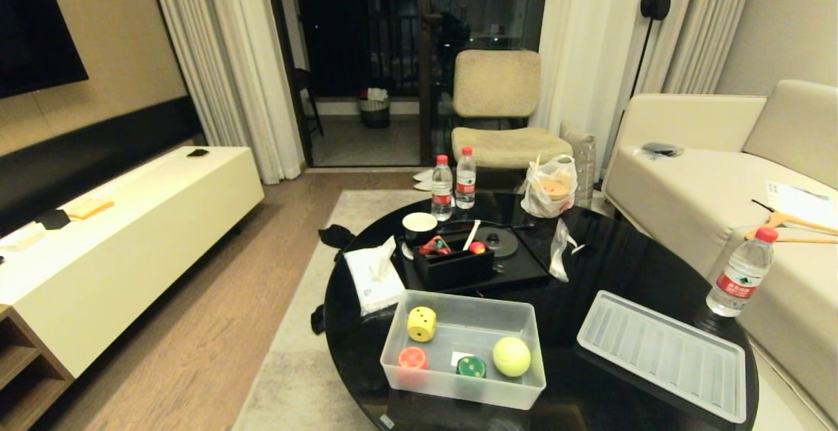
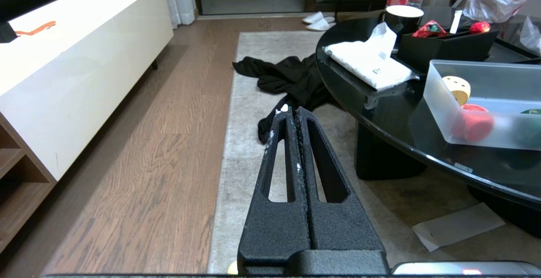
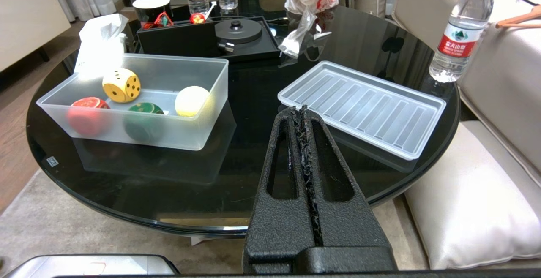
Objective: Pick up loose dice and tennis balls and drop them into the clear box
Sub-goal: Find toys out of the box
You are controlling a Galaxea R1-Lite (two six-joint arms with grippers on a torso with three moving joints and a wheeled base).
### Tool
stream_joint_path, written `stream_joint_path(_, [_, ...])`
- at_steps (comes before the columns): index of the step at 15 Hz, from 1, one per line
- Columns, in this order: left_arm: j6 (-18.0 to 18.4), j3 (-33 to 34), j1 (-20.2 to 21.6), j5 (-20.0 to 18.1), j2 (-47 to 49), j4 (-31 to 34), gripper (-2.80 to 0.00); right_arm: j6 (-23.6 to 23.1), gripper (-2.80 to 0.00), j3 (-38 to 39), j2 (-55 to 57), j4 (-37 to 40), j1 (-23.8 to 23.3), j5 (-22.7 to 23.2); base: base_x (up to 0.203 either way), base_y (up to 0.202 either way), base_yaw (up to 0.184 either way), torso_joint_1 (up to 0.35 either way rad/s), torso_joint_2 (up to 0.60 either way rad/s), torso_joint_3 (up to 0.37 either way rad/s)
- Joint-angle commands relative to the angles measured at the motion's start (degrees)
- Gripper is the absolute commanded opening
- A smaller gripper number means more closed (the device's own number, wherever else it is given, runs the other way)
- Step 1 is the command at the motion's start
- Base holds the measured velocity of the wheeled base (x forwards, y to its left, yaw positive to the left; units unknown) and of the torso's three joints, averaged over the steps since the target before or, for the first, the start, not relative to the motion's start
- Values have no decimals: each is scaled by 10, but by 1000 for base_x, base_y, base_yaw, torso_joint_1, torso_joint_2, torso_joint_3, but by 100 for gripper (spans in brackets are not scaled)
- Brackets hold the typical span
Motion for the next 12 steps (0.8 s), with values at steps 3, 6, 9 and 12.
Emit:
stream_joint_path(3, [0,1,0,0,0,0,-280,-1,-280,0,0,0,0,0,0,0,0,0,0,0])
stream_joint_path(6, [0,1,0,0,0,0,-280,-1,-280,1,0,0,0,0,0,0,0,0,0,0])
stream_joint_path(9, [1,1,0,0,0,2,-280,0,-280,1,0,0,0,0,0,0,0,0,0,0])
stream_joint_path(12, [1,1,0,0,0,2,-280,1,-280,1,0,0,0,0,0,0,0,0,0,0])
